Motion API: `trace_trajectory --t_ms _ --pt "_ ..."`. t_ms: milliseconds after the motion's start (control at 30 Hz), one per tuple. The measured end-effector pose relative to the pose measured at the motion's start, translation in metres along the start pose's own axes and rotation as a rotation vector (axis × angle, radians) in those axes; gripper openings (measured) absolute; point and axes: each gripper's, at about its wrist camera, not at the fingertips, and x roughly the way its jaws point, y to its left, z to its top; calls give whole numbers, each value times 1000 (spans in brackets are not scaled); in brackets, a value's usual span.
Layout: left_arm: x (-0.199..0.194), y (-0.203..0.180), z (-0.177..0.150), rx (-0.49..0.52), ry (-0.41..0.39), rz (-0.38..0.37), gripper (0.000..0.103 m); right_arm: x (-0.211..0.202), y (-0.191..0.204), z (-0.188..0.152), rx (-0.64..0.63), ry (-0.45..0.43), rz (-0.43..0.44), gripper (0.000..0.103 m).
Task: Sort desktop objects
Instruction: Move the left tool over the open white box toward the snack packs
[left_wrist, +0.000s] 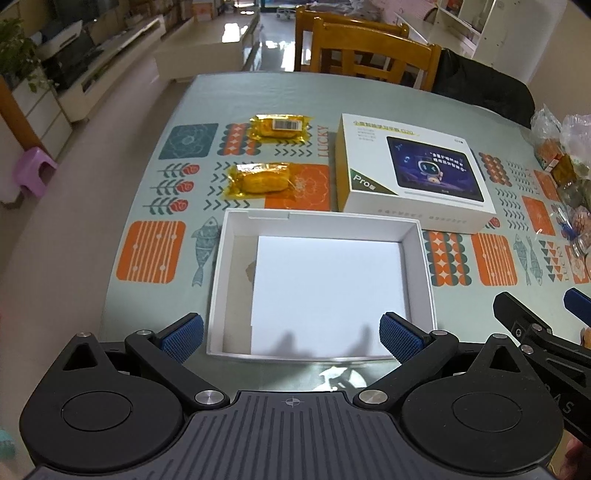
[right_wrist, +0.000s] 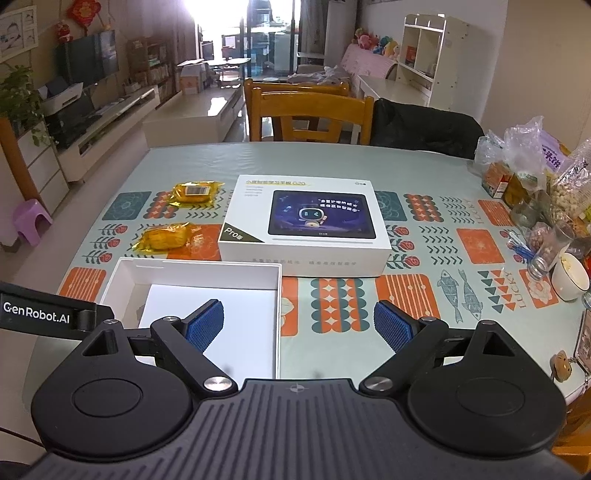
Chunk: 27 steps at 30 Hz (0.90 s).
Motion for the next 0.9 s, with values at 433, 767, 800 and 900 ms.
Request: trace_trajectory --t_ms 433,767,800,900 --pt "3 -14 -17 -30 34 -2 103 -3 -5 -11 -30 39 19 103" --pt "-14 -18 -36 -108 7 -9 103 -12 -20 -23 27 58 85 103" --pt "-15 -19 -37 -113 2 -14 103 -13 -21 -25 31 58 86 103" --pt "-19 -22 -41 -116 -7 -40 103 -18 -28 -29 33 41 93 103"
